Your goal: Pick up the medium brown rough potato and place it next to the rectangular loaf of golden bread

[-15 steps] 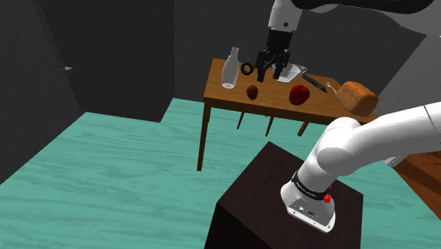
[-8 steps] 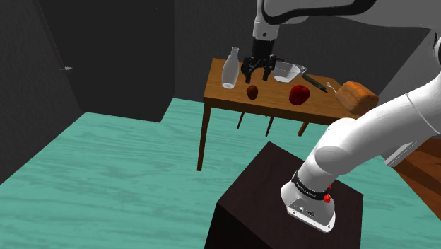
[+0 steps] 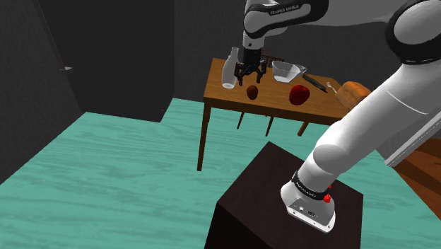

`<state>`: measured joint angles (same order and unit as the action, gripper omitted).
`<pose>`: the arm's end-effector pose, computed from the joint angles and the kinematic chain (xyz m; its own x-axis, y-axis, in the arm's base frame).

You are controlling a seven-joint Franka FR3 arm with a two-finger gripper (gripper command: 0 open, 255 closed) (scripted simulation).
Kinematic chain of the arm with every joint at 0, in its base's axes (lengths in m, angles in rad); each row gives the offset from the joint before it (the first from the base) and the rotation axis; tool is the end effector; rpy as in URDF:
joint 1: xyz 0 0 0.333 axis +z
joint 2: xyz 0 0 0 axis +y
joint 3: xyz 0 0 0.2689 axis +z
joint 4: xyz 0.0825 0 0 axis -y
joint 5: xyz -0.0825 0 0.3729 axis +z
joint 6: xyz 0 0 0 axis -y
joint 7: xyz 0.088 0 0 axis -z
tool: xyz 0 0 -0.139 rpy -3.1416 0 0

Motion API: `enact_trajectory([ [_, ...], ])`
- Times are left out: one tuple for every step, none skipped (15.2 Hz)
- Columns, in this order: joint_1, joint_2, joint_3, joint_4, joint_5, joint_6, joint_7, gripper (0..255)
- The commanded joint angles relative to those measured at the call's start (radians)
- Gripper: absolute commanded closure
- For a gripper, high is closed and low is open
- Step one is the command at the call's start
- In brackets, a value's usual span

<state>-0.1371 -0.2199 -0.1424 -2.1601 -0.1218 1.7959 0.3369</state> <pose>0.4448 -0.1430 0.4048 0.8302 -0.5463 -0.1111 -0.5334 -0.8364 0.1262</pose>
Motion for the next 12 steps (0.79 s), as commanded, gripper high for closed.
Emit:
enact_trajectory([
  [-0.016,0.061,-0.013,0.026,-0.015,0.029,0.02,0],
  [-0.023,0.094,-0.02,0.046,-0.021,0.04,0.03,0],
  [-0.03,0.127,-0.027,0.066,-0.026,0.049,0.04,0],
  [-0.038,0.161,-0.033,0.088,-0.031,0.058,0.049,0],
  [-0.045,0.194,-0.04,0.11,-0.036,0.066,0.058,0],
  [-0.052,0.227,-0.048,0.133,-0.04,0.073,0.067,0],
  [-0.059,0.26,-0.055,0.157,-0.044,0.08,0.076,0],
  [-0.067,0.293,-0.062,0.181,-0.047,0.085,0.084,0],
  [-0.074,0.325,-0.07,0.207,-0.049,0.09,0.092,0],
  [-0.082,0.358,-0.078,0.233,-0.051,0.093,0.1,0],
  [-0.089,0.391,-0.085,0.261,-0.053,0.096,0.108,0],
  [-0.097,0.424,-0.093,0.289,-0.054,0.098,0.115,0],
])
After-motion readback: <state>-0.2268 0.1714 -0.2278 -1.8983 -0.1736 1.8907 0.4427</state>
